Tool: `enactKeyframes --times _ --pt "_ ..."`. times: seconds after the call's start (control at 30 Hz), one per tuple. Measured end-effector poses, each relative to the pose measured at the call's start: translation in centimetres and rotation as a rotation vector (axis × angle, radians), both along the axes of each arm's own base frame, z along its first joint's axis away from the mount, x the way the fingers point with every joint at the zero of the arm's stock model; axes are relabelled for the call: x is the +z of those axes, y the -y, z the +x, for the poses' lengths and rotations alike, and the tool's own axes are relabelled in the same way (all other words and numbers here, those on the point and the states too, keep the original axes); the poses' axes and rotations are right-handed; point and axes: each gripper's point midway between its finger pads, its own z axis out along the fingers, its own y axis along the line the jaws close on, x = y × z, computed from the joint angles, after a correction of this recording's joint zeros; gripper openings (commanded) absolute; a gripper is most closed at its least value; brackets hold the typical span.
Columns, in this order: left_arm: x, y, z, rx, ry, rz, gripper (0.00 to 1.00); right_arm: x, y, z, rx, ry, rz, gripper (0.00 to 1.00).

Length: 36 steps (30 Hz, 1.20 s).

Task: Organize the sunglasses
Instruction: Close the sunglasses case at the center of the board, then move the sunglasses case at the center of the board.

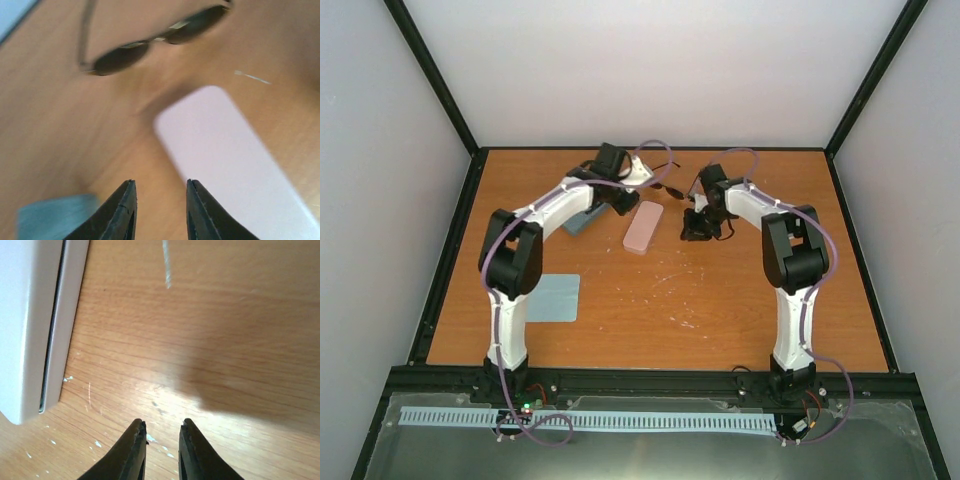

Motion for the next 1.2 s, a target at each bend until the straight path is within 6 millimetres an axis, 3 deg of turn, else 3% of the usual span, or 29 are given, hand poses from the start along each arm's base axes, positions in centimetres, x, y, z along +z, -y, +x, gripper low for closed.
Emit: enactKeyframes --times 0.13,0.27,0.53,0.67,0.83,0.97,1.1,1.2 --pt "1.9 -3.3 2.3 0.076 0.054 -0.014 0.21 1.5 1.6 1.0 -0.058 0.044 -0.03 0.03" --pt "-0.2 -4.2 2.9 0.09 0.018 0.005 0.19 2.0 2.2 1.4 -0.097 0.057 -0.055 0.03" --pt "-7.9 -2.7 1.4 0.039 -0.153 0.055 0.19 2.0 4.7 2.1 -0.188 0.05 -0.113 0.03" --pt "-7.6 -2.0 1.2 0.018 -0.152 0.049 0.19 2.3 6.2 2.3 -0.231 0.053 -0.128 0.03" --pt "-8.0 -1.2 0.7 0.002 -0.164 0.056 0.19 2.0 6.1 2.0 -0.242 0.037 -0.118 0.03" --pt "-7.8 1.4 0.0 -0.037 -0.16 0.047 0.18 2.0 5.7 1.9 -0.247 0.023 -0.1 0.03" --pt "-7.9 4.4 -2.2 -0.093 -0.185 0.036 0.18 1.7 5.5 1.5 -0.243 0.011 -0.086 0.03" --pt "-8.0 5.9 -3.6 -0.123 -0.203 0.035 0.19 0.9 5.7 0.1 -0.238 -0.007 -0.088 0.09"
